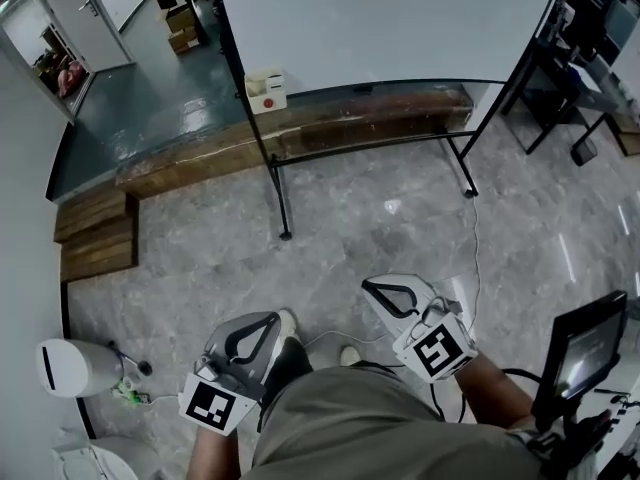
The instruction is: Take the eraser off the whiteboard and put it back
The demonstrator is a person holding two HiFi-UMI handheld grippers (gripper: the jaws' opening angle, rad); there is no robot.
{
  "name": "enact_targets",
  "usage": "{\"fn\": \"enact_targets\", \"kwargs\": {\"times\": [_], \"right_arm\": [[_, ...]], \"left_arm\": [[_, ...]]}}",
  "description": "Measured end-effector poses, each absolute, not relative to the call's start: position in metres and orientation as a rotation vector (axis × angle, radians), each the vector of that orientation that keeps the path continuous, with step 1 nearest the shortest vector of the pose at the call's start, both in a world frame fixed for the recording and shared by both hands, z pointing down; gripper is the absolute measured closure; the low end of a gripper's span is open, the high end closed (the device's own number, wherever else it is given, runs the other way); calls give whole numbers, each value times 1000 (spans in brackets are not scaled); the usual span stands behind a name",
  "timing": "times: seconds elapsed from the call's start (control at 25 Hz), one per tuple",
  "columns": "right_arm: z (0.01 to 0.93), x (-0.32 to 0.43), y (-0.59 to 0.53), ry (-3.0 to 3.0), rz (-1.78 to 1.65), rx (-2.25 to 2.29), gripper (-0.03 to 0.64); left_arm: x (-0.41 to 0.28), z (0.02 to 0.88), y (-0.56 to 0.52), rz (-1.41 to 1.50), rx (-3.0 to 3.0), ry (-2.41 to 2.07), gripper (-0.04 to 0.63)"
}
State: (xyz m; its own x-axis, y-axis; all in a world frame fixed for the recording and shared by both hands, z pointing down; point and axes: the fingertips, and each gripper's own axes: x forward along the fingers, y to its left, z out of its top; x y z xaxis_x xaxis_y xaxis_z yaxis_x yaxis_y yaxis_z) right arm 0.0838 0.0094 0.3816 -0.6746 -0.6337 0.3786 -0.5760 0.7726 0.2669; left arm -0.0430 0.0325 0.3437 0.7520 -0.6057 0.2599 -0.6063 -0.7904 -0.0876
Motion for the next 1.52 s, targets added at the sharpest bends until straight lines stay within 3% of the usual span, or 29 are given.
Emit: {"fn": "enact_targets", "kwargs": {"times": [0.56,1.52], "right_arm": [[372,66,65,-2479,-139,979,614],[370,-113,167,-2396,-158,1027,614]], "left_arm": [[-45,337,78,446,2980,-881,589],[-200,361,176,393,3038,-634,589]]}}
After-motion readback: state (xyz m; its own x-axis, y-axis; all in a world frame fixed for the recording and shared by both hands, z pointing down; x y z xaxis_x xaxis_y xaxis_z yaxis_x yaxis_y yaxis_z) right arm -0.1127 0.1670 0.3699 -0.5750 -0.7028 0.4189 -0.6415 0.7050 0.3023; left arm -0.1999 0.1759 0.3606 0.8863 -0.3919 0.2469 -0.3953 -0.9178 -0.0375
